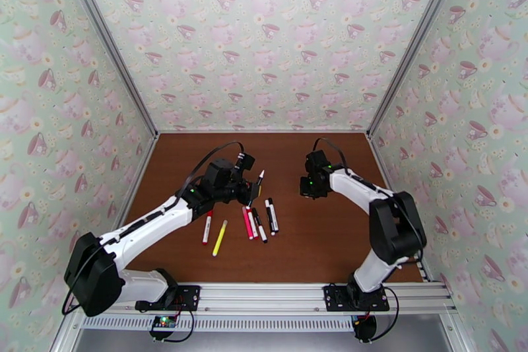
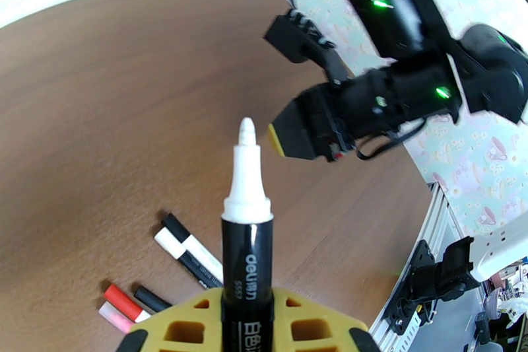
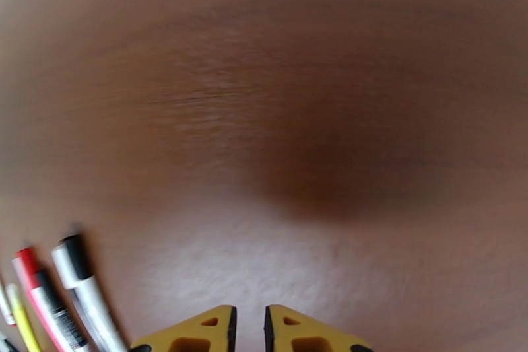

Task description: Open the pen caps

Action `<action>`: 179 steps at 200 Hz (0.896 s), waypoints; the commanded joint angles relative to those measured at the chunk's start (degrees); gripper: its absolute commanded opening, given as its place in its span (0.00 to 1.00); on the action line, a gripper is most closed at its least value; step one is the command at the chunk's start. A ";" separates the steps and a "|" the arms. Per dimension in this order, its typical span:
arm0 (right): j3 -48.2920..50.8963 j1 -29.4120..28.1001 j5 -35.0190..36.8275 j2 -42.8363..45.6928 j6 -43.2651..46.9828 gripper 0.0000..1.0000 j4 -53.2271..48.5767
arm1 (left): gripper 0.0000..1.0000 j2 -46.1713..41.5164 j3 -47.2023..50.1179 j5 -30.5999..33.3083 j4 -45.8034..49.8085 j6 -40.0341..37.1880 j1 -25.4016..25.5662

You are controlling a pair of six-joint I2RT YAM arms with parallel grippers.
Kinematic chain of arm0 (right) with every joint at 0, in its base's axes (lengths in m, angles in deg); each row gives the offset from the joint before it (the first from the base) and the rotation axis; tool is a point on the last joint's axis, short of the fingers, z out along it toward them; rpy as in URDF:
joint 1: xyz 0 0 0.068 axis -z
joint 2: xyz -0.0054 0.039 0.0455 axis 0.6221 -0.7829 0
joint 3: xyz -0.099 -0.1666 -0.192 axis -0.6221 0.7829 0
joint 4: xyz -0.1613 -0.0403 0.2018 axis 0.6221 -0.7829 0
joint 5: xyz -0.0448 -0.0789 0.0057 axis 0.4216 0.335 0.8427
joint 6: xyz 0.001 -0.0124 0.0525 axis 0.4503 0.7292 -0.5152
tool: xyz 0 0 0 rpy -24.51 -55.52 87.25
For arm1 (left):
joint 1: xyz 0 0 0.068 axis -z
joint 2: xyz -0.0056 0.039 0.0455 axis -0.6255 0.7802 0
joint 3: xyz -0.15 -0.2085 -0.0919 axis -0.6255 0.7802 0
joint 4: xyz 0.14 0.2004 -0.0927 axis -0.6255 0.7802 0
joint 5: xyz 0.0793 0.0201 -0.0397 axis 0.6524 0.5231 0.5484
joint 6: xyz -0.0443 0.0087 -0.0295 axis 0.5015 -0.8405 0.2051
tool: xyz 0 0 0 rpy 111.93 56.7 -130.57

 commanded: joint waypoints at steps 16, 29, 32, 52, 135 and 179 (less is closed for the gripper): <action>-5.02 0.32 3.42 -5.10 3.38 0.03 -2.76 | 0.00 -1.44 0.86 -0.21 -0.75 -0.27 -0.52; -6.15 0.35 4.19 -7.00 3.82 0.03 -3.54 | 0.00 -1.07 0.59 -0.32 -0.40 -0.50 -0.66; -6.36 0.35 4.39 -7.30 3.97 0.03 -3.62 | 0.00 -0.94 0.51 -0.26 -0.32 -0.57 -0.63; -7.12 0.55 4.64 -8.49 4.09 0.04 -3.55 | 0.00 -0.83 0.36 -0.07 -0.26 -0.65 -0.78; -8.59 0.71 8.21 -12.33 3.42 0.14 -3.74 | 0.00 0.44 0.11 -0.39 -0.75 -0.23 -0.82; -8.06 0.79 8.77 -12.72 2.12 0.20 -3.04 | 0.00 1.01 -0.38 0.48 0.41 -0.16 -0.99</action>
